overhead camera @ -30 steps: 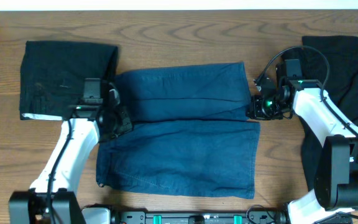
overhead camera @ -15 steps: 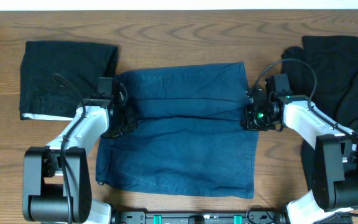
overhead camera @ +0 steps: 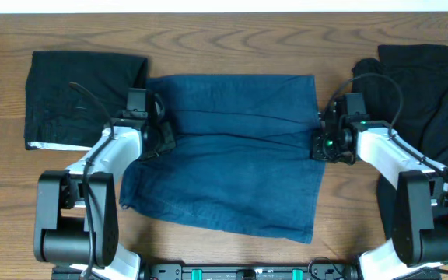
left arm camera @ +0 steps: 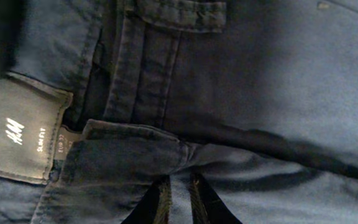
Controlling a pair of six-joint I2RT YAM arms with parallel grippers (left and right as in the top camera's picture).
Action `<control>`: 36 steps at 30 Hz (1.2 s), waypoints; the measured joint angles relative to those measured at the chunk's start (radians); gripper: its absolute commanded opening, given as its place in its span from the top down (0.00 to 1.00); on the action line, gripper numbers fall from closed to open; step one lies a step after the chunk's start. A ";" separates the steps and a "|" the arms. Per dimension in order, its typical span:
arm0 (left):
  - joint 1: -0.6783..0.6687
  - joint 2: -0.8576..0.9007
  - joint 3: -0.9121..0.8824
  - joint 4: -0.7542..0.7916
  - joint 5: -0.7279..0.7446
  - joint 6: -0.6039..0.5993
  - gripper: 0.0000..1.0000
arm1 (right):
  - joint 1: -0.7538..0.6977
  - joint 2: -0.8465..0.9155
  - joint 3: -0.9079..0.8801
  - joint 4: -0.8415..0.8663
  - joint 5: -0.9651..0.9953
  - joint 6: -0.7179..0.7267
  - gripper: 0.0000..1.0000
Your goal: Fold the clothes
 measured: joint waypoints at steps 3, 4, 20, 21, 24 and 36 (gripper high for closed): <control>-0.042 0.008 0.000 0.039 0.002 -0.006 0.85 | -0.040 0.000 0.008 -0.002 0.020 0.003 0.96; -0.058 0.010 0.000 0.052 0.001 -0.011 0.85 | -0.054 0.000 0.013 -0.008 0.029 0.002 0.96; -0.126 -0.116 0.078 -0.148 -0.023 -0.054 0.84 | -0.117 0.023 0.344 -0.210 -0.026 -0.063 0.92; -0.120 -0.141 0.083 -0.177 -0.041 -0.054 0.84 | -0.117 0.023 0.338 -0.211 -0.027 -0.063 0.92; -0.100 -0.183 0.093 -0.263 -0.097 -0.054 0.84 | -0.117 0.023 0.306 -0.190 -0.034 -0.067 0.96; -0.021 -0.164 0.022 -0.368 -0.159 -0.054 0.84 | -0.116 0.031 0.129 0.102 -0.046 -0.078 0.99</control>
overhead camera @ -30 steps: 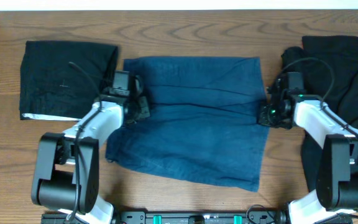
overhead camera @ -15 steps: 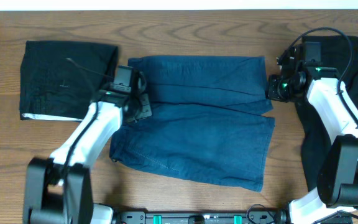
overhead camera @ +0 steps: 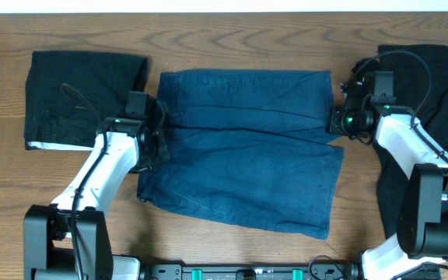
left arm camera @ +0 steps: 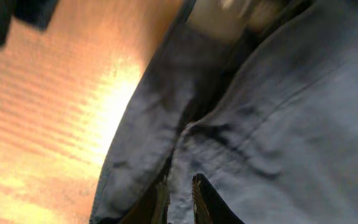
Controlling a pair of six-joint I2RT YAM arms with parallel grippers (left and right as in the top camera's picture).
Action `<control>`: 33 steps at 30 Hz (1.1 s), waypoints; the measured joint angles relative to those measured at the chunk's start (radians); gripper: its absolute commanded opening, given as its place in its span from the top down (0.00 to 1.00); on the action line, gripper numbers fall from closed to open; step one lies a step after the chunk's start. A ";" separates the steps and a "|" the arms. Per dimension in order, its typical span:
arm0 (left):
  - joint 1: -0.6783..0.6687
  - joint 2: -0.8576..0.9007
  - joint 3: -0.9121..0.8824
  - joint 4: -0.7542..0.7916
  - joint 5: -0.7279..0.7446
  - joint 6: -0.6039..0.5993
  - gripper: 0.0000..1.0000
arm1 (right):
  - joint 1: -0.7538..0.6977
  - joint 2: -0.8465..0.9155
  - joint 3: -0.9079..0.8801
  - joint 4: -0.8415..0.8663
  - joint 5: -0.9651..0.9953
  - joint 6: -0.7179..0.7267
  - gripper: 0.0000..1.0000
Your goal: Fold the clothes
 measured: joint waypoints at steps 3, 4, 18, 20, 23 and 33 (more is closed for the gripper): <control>0.007 0.003 -0.032 0.000 -0.007 0.000 0.84 | 0.004 0.028 -0.011 0.034 -0.003 -0.001 0.99; 0.008 0.003 -0.040 0.002 -0.009 0.000 0.84 | 0.005 0.039 -0.011 0.041 -0.004 -0.001 0.99; 0.009 0.003 -0.141 0.062 -0.010 0.000 0.84 | 0.006 0.135 0.006 0.148 -0.047 -0.016 0.94; 0.009 0.003 -0.141 0.063 -0.010 0.000 0.84 | 0.006 0.142 0.032 0.104 -0.045 -0.018 0.93; 0.009 0.003 -0.141 0.062 -0.010 0.000 0.84 | 0.008 0.147 0.089 -0.015 -0.035 -0.021 0.91; 0.009 0.003 -0.142 0.054 -0.010 0.000 0.84 | 0.009 0.105 0.248 -0.478 -0.059 -0.026 0.99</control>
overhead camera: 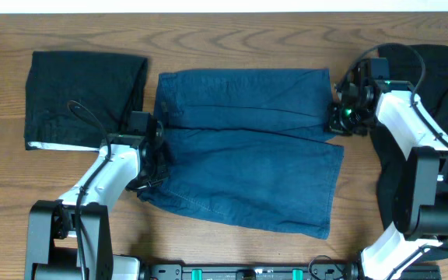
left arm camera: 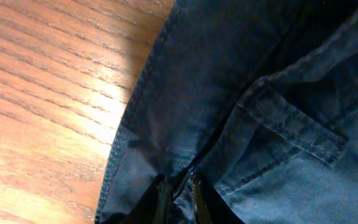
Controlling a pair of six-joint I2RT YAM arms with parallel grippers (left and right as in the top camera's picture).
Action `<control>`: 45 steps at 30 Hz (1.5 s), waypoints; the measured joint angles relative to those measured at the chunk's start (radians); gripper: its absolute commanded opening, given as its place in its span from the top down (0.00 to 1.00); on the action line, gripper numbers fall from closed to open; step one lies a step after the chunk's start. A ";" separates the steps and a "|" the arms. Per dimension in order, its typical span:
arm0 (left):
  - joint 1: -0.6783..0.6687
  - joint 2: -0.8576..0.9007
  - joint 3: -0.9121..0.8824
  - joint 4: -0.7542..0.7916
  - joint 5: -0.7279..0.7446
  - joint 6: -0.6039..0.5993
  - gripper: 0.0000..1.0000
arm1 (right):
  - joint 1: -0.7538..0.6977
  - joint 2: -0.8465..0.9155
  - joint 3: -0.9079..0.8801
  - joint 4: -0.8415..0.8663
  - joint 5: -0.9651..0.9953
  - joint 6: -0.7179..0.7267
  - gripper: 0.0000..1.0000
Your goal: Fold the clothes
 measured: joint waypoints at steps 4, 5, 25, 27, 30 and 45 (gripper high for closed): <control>0.000 0.000 0.000 0.000 0.000 0.000 0.85 | 0.000 -0.003 -0.035 -0.042 -0.004 0.000 0.99; 0.000 0.000 0.000 0.000 0.000 0.000 0.85 | 0.000 -0.003 -0.054 -0.034 -0.004 0.000 0.99; 0.000 0.000 0.000 0.001 0.034 0.000 0.88 | 0.001 -0.055 -0.271 0.332 0.108 0.099 0.99; 0.000 0.000 0.000 0.001 0.043 0.000 0.88 | 0.001 -0.055 -0.273 0.372 0.132 0.103 0.99; 0.000 0.000 0.000 0.002 0.074 0.000 0.88 | 0.001 -0.055 -0.277 0.431 0.172 0.106 0.99; 0.000 -0.101 0.034 -0.114 0.140 0.000 0.87 | 0.001 -0.043 -0.142 0.260 0.224 0.082 0.75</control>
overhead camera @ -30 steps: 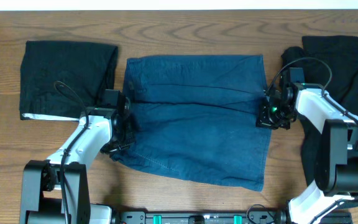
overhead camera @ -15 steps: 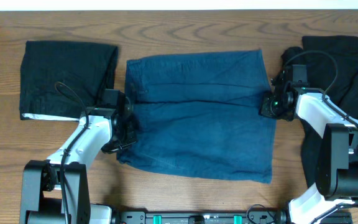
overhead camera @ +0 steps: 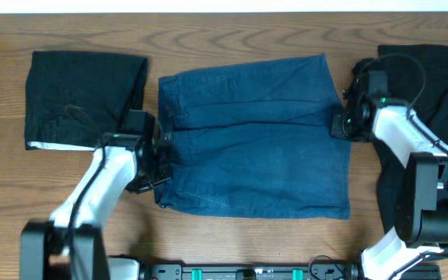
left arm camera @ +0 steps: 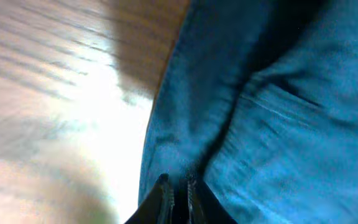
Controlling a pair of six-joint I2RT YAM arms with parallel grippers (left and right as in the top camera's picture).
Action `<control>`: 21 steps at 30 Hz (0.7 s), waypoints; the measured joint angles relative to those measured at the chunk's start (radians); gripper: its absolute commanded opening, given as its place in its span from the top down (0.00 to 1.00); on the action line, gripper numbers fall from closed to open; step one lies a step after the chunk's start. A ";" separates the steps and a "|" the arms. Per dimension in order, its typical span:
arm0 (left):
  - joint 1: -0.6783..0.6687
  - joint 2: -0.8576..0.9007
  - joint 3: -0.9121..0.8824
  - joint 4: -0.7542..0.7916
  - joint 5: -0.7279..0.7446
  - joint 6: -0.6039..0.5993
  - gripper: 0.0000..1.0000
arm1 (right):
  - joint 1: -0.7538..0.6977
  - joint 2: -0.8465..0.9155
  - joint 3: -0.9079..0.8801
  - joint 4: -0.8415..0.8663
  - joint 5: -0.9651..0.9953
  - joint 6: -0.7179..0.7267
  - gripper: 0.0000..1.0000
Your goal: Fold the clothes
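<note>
The blue jeans point(overhead camera: 255, 148) lie folded in the middle of the table, roughly a rectangle with a level lower hem. My left gripper point(overhead camera: 162, 153) is at their left edge. In the left wrist view the left gripper point(left arm camera: 178, 190) is shut on that denim edge point(left arm camera: 185, 124), its dark fingertips point(left arm camera: 165, 186) nearly together, with bare wood to the left. My right gripper point(overhead camera: 339, 124) sits at the jeans' right edge, its jaws hidden under the wrist, seemingly holding the cloth.
A folded black garment point(overhead camera: 84, 97) lies at the back left, close to the jeans. A loose pile of black clothes point(overhead camera: 434, 85) lies at the far right behind the right arm. The wooden table point(overhead camera: 232, 31) shows beyond the jeans.
The jeans' lower layer, which slanted down to the right, now lies level and squared. My left gripper has shifted slightly right with the edge. The right gripper is a little lower.
Both grippers were first at the jeans' mid-sides, with the cloth lying lower and further left. The jeans then sat further right and back, with a skewed lower layer, and the left gripper further down the left edge. Now the layers line up.
</note>
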 measured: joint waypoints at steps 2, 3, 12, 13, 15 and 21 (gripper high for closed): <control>0.000 -0.071 0.008 -0.033 0.001 0.000 0.83 | 0.000 -0.011 0.069 -0.125 -0.001 0.009 0.73; 0.000 -0.109 0.012 -0.053 0.003 0.000 0.83 | 0.000 -0.024 0.099 -0.197 -0.003 0.019 0.73; 0.000 -0.261 0.018 -0.068 0.013 -0.005 0.58 | 0.000 -0.164 0.138 -0.606 -0.053 0.122 0.70; 0.000 -0.260 0.016 -0.045 0.013 -0.005 0.58 | 0.000 -0.169 0.127 -0.629 -0.056 0.136 0.70; 0.000 -0.257 0.011 0.001 0.015 -0.007 0.58 | 0.000 -0.174 0.093 -0.675 -0.059 0.159 0.70; 0.000 -0.217 -0.037 0.048 0.015 -0.008 0.58 | 0.000 -0.177 -0.023 -0.719 -0.066 0.219 0.68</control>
